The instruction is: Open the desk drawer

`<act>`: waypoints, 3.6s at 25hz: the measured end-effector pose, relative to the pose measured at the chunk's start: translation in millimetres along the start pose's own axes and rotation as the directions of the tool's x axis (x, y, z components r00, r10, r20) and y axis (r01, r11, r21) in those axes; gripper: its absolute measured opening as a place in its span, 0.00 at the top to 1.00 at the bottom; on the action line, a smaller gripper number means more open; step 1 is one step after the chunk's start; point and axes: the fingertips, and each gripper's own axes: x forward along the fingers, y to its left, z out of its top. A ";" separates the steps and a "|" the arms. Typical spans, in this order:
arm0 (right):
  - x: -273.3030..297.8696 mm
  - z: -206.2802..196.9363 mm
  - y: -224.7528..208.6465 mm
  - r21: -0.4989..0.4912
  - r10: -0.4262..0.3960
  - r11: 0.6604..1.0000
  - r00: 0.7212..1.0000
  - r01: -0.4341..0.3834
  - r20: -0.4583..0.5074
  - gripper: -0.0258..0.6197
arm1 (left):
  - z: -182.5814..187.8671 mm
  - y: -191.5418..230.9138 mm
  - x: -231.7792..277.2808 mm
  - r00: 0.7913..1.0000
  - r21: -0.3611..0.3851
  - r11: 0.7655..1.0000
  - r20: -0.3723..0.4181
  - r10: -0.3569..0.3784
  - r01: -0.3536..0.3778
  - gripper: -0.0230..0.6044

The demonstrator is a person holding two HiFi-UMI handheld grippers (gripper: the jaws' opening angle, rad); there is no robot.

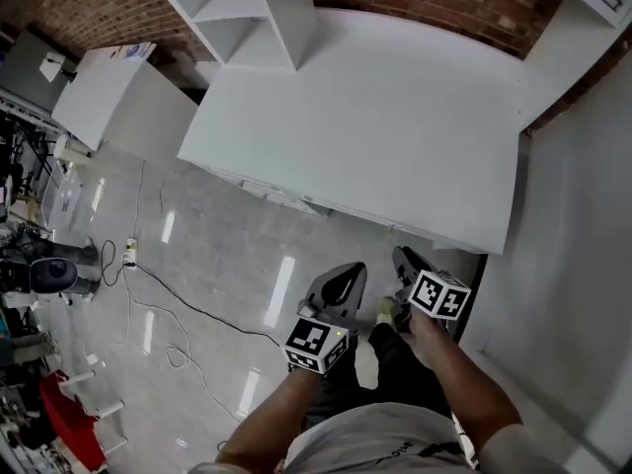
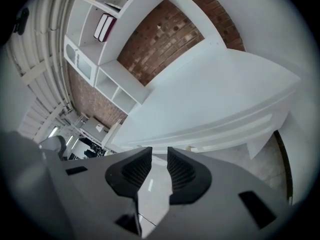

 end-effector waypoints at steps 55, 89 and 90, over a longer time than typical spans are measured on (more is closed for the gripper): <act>60.9 -138.7 -61.5 -0.054 -0.269 0.962 0.963 0.267 -0.036 0.84 | -77.6 49.1 -11.6 0.983 -0.008 0.988 -0.100 -0.153 0.153 0.94; -7.4 -262.8 -39.0 -0.073 -0.280 0.960 0.941 0.271 -0.192 0.84 | -96.8 21.4 -57.6 0.979 -0.008 0.989 -0.140 -0.149 0.149 0.94; -10.3 -264.6 -38.3 -0.072 -0.286 0.958 0.936 0.277 -0.205 0.84 | -94.6 20.9 -57.7 0.979 -0.008 0.989 -0.136 -0.150 0.150 0.94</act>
